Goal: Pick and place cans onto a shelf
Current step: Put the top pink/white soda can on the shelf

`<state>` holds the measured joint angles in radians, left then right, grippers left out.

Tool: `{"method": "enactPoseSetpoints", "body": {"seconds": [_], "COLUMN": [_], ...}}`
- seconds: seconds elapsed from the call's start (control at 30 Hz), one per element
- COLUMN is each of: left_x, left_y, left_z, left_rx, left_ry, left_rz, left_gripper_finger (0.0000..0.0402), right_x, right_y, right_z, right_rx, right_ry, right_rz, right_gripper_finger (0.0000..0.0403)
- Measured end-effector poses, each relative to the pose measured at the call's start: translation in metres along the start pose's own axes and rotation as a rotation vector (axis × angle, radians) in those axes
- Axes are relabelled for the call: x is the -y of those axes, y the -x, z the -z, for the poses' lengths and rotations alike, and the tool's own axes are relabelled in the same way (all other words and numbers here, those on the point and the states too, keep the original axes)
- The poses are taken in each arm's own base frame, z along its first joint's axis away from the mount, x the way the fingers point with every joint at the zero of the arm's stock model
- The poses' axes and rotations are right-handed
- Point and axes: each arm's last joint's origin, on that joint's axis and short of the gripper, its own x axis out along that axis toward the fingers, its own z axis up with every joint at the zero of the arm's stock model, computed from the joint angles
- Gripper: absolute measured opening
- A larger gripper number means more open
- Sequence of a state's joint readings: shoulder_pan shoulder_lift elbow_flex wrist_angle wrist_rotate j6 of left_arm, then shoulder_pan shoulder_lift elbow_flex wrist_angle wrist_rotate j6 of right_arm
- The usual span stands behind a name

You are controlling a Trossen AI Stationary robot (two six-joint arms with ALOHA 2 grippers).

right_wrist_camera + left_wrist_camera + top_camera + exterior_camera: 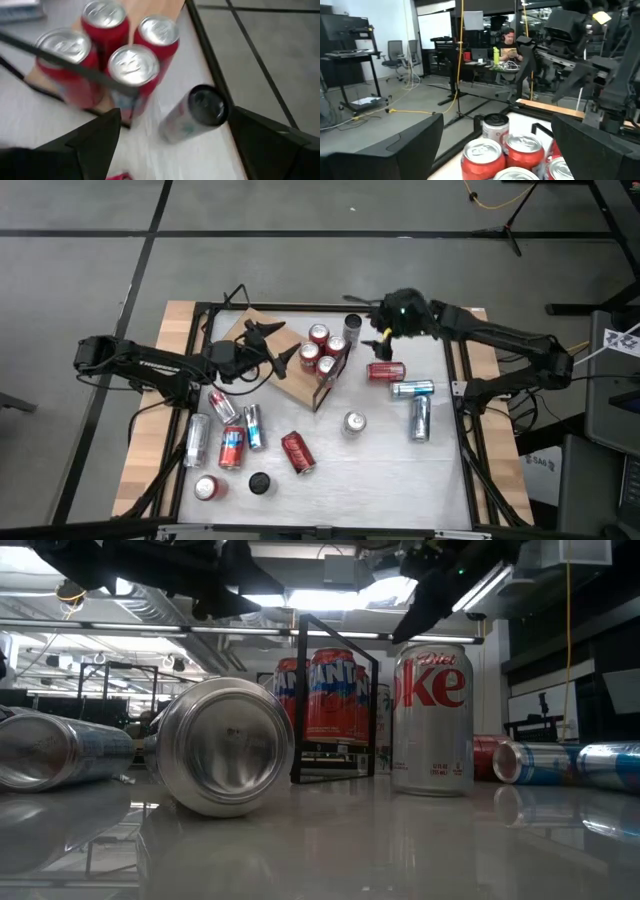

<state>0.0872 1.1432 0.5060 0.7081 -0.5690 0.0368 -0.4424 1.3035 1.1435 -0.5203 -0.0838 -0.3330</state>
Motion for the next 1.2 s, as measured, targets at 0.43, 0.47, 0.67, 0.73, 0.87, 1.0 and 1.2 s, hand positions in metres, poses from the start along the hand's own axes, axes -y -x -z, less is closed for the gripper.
{"method": "enactPoseSetpoints", "body": {"seconds": [0.43,0.47,0.67,0.73,0.87,1.0,1.2], "left_x": [-0.006,-0.006,-0.006,-0.006,-0.006,-0.006,-0.006], "left_y": [-0.003,-0.003,-0.003,-0.003,-0.003,-0.003,-0.003], "left_z": [0.002,0.002,0.002,0.002,0.003,0.003,0.003], "left_rx": [-0.016,-0.019,-0.019,-0.02,-0.022,-0.022,-0.023], "left_ry": [-0.004,-0.005,-0.006,-0.006,-0.007,-0.008,-0.008], "left_rz": [-0.026,-0.026,-0.026,-0.026,-0.026,-0.026,-0.026], "left_gripper_finger": [0.0364,0.0364,0.0364,0.0364,0.0364,0.0363,0.0363], "right_x": [0.044,0.043,0.043,0.043,0.043,0.043,0.044], "right_y": [-0.047,-0.05,-0.06,-0.064,-0.071,-0.081,-0.091], "right_z": [0.02,0.021,0.025,0.027,0.03,0.035,0.04], "right_rx": [-0.022,-0.026,-0.047,-0.058,-0.079,-0.105,-0.15], "right_ry": [-0.086,-0.086,-0.066,-0.069,-0.073,-0.078,-0.081], "right_rz": [-0.011,-0.025,-0.054,-0.059,-0.068,-0.073,-0.048], "right_gripper_finger": [0.0363,0.0363,0.0363,0.0363,0.0363,0.0363,0.0363]}}
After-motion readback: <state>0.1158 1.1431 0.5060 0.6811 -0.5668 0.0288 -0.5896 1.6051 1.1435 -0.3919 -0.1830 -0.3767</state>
